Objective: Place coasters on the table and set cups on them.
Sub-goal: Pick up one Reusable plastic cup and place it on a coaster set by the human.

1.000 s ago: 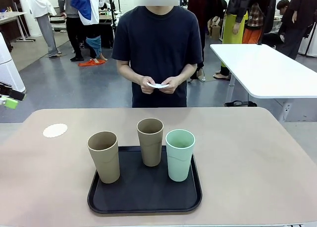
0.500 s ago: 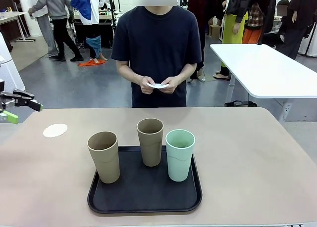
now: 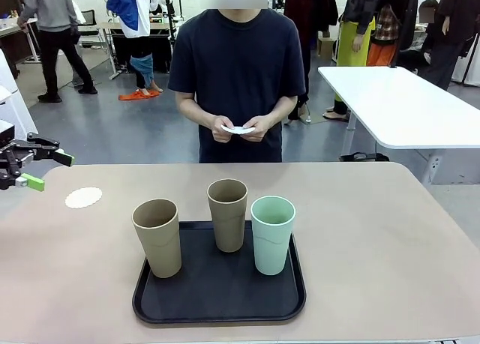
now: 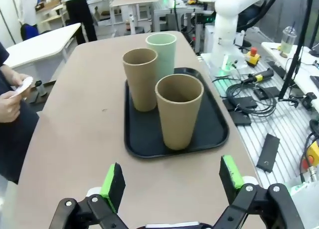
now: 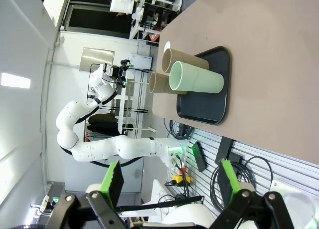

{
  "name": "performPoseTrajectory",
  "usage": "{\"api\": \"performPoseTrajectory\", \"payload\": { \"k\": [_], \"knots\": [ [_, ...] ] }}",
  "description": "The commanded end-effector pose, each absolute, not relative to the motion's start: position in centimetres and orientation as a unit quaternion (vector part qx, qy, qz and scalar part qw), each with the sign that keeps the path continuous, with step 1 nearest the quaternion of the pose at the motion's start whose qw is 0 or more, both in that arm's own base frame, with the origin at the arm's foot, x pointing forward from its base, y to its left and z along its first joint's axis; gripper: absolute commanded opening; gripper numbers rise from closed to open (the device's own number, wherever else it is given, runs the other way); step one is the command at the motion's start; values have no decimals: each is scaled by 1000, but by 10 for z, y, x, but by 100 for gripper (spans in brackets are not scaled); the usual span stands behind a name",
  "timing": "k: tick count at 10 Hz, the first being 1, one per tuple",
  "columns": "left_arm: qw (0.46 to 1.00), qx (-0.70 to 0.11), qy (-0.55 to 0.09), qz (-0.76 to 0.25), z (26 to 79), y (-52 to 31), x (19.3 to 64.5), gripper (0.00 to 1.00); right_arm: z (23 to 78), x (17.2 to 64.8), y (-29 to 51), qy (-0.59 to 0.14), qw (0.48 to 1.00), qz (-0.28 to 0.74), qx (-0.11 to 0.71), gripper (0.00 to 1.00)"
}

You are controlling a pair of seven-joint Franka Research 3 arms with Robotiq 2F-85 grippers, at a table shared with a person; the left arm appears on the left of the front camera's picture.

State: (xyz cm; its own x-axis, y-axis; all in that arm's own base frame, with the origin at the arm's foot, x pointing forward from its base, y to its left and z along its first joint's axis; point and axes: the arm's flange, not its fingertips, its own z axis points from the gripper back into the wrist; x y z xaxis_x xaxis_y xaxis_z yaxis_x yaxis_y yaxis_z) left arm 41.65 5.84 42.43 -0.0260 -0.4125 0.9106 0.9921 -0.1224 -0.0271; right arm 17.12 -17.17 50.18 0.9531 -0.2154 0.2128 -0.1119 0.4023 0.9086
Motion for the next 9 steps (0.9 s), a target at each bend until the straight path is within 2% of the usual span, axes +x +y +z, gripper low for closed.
{"api": "performPoseTrajectory", "payload": {
  "k": [1, 6, 7, 8, 9],
  "knots": [
    [558, -428, -336, -627, 427, 63, 419, 100, 501, 172, -173, -157, 817, -22, 554, 100],
    [558, -426, -344, -624, 423, 61, 417, 100, 501, 172, -173, -157, 817, -22, 554, 100],
    [551, -430, -348, -625, 404, 63, 418, 100, 501, 172, -173, -157, 817, -22, 554, 100],
    [557, -406, -371, -622, 378, 64, 398, 100, 501, 172, -173, -157, 817, -22, 554, 100],
    [562, -411, -362, -620, 361, 50, 394, 100, 501, 172, -173, -157, 817, -22, 554, 100]
  ]
}}
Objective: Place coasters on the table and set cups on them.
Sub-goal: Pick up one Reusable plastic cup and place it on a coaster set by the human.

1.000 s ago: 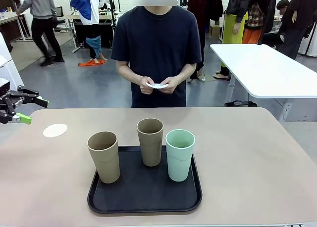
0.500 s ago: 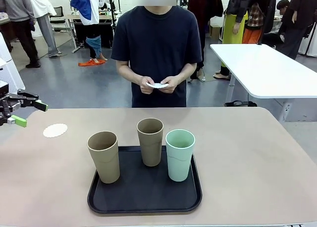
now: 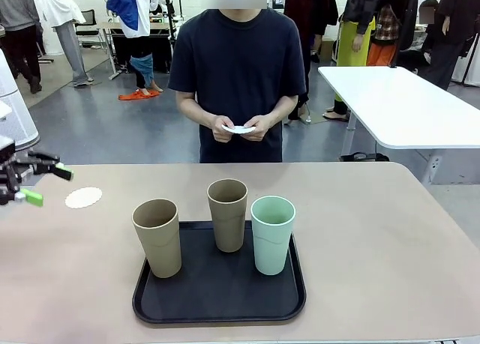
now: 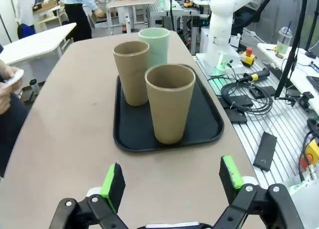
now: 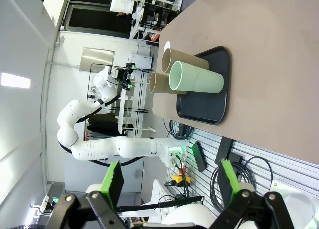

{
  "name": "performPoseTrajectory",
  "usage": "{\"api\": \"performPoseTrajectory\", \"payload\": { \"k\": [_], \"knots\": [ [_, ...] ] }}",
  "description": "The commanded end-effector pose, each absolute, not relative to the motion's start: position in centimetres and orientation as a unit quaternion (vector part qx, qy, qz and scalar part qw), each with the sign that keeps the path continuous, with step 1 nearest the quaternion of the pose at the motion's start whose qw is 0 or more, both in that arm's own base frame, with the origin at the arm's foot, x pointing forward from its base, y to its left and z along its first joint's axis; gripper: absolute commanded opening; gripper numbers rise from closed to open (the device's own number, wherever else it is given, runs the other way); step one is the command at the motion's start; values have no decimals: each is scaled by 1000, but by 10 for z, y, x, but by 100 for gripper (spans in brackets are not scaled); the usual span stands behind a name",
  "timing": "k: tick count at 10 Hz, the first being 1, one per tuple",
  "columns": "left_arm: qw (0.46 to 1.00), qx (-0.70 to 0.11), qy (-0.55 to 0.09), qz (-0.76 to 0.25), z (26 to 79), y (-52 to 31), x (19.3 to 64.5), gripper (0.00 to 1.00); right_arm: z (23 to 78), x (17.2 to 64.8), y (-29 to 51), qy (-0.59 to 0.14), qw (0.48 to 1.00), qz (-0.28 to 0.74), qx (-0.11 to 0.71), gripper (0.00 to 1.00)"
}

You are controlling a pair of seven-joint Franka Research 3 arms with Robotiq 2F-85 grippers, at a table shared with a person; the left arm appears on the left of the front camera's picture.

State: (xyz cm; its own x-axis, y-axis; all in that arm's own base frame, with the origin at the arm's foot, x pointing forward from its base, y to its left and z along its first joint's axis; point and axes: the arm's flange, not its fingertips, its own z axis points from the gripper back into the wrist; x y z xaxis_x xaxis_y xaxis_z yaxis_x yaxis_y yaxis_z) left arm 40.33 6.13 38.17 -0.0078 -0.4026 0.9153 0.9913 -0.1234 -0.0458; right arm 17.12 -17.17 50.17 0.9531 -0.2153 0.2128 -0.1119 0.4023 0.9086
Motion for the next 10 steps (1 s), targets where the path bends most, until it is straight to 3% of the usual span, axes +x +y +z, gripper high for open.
{"api": "performPoseTrajectory", "payload": {
  "k": [1, 3, 5, 8, 9, 10],
  "knots": [
    [559, -431, -338, -623, 348, 33, 394, 100, 501, 172, -173, -157, 817, -22, 554, 100],
    [582, -405, -356, -609, 310, 15, 385, 100, 501, 172, -173, -157, 817, -22, 554, 100],
    [569, -449, -355, -590, 292, -7, 392, 100, 501, 172, -173, -157, 817, -22, 554, 100],
    [547, -449, -435, -556, 295, -15, 401, 100, 501, 172, -173, -157, 817, -22, 554, 100],
    [577, -456, -358, -575, 291, -19, 393, 100, 501, 172, -173, -157, 817, -22, 554, 100],
    [577, -456, -358, -575, 291, -19, 393, 100, 501, 172, -173, -157, 817, -22, 554, 100]
  ]
}}
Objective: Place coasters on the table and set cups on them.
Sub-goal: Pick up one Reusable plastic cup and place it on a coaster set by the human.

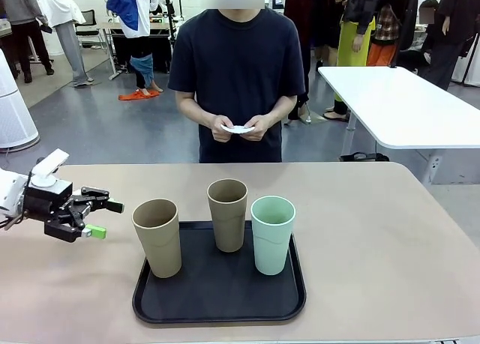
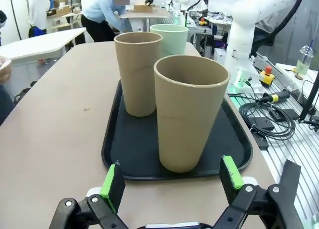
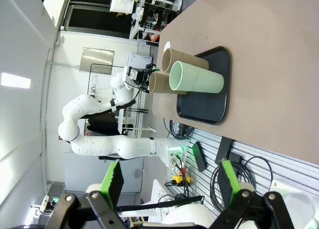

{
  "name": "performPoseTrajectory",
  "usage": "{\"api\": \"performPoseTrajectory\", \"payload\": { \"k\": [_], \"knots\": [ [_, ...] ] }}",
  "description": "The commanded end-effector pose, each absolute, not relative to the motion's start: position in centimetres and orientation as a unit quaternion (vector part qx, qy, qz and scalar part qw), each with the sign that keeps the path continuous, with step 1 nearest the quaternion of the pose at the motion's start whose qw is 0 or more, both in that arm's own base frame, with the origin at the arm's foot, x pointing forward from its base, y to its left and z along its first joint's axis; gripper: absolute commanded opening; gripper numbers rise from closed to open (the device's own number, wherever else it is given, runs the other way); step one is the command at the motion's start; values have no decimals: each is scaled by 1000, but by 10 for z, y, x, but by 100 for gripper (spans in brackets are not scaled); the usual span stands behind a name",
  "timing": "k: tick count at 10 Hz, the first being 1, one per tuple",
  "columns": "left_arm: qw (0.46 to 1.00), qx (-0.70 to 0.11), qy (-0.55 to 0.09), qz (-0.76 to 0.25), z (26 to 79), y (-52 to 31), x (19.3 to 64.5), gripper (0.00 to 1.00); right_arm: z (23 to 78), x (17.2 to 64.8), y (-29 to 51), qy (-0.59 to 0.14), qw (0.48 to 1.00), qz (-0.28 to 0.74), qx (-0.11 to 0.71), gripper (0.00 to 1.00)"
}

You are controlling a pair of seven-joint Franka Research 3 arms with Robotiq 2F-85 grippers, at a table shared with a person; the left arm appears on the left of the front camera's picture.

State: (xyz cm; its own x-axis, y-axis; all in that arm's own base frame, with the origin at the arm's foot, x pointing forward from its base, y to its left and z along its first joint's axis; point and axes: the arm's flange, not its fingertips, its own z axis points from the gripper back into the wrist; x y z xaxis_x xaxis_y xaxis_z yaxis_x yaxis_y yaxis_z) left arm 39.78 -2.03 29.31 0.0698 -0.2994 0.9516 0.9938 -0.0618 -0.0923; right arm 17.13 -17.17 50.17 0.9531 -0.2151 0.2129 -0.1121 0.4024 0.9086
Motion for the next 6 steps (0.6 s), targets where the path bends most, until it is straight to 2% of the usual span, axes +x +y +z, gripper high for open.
{"api": "performPoseTrajectory", "payload": {
  "k": [1, 5, 6],
  "knots": [
    [577, -456, -358, -575, 291, -19, 393, 100, 501, 172, -173, -157, 817, -22, 554, 100],
    [571, -461, -366, -572, 287, -34, 406, 100, 501, 172, -173, -157, 817, -22, 554, 100],
    [575, -442, -369, -581, 283, -45, 401, 100, 501, 172, -173, -157, 817, -22, 554, 100]
  ]
}}
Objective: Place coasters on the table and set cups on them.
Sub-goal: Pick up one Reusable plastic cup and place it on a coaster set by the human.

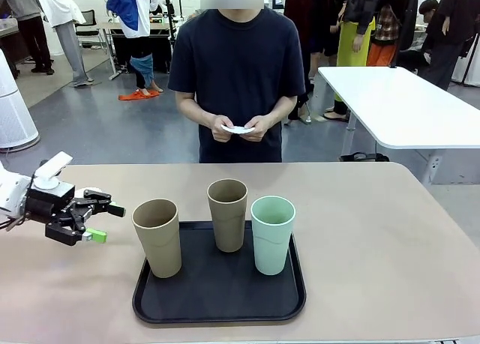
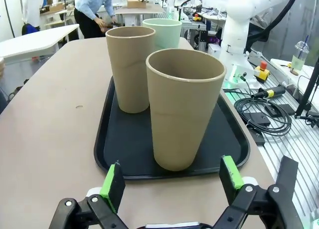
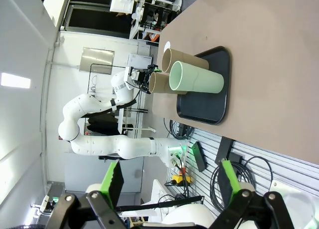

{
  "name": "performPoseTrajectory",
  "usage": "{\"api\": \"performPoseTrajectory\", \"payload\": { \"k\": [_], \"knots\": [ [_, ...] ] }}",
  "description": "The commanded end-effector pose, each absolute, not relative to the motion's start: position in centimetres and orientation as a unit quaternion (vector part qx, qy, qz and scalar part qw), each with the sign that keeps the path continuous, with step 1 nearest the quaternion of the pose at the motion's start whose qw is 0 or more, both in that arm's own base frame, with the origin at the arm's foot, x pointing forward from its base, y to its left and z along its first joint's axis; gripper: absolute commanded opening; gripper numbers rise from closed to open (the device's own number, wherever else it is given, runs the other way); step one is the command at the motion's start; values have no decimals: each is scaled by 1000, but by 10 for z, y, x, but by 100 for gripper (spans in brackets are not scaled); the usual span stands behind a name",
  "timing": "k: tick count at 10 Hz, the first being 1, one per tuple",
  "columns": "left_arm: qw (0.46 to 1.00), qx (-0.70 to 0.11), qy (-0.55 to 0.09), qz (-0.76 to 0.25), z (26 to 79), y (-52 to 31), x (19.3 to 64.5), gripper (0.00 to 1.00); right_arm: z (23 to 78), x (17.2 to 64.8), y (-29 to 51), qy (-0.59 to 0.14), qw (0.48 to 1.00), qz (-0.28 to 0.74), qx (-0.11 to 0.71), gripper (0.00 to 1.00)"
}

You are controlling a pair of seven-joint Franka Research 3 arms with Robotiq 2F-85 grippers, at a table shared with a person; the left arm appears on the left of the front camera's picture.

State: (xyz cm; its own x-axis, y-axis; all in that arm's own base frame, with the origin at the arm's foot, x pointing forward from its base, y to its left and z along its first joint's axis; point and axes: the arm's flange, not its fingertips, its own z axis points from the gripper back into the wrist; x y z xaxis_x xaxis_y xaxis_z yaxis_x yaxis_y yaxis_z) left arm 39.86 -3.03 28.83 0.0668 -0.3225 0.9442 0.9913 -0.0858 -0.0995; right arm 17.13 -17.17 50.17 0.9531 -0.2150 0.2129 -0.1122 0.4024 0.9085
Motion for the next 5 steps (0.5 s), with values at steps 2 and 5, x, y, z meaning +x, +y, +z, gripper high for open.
{"api": "performPoseTrajectory", "payload": {
  "k": [2, 5],
  "knots": [
    [571, -429, -370, -594, 286, -67, 405, 100, 501, 172, -173, -157, 817, -22, 554, 100],
    [571, -453, -346, -591, 282, -74, 417, 100, 501, 172, -173, -157, 817, -22, 554, 100]
  ]
}}
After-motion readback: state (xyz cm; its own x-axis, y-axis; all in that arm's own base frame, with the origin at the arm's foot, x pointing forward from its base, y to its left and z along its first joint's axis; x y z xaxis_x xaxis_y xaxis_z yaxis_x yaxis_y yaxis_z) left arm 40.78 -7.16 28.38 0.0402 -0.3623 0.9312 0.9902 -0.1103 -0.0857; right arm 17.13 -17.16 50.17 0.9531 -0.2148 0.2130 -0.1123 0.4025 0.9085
